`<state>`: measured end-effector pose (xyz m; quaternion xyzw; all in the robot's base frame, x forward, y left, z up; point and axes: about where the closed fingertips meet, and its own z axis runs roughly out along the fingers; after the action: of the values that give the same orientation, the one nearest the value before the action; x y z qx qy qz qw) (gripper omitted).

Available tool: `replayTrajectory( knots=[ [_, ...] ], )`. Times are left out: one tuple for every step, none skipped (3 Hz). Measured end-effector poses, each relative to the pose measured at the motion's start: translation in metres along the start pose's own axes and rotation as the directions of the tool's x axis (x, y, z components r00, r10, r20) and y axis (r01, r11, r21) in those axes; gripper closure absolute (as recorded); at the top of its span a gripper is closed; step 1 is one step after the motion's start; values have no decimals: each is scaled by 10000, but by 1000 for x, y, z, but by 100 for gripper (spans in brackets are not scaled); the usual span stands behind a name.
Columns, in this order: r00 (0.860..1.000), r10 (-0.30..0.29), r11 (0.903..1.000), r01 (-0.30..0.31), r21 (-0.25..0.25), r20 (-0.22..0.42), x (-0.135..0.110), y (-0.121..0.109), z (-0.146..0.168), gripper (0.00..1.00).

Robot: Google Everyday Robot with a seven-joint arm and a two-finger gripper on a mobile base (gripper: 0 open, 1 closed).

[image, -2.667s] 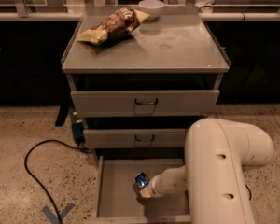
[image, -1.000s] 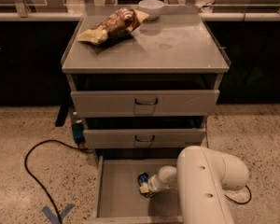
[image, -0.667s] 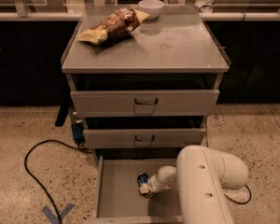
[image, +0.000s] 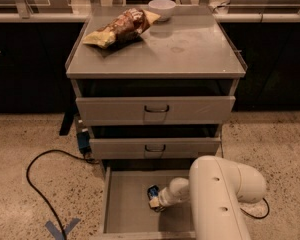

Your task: Place pepsi can into bottom drawer

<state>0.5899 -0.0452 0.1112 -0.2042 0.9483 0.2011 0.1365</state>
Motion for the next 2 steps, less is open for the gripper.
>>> replayTrajectory(
  knots=[
    [10000, 0, 10000, 0, 0, 0, 0, 0, 0, 34],
    [10000, 0, 10000, 0, -1, -1, 0, 0, 0, 11]
  ],
)
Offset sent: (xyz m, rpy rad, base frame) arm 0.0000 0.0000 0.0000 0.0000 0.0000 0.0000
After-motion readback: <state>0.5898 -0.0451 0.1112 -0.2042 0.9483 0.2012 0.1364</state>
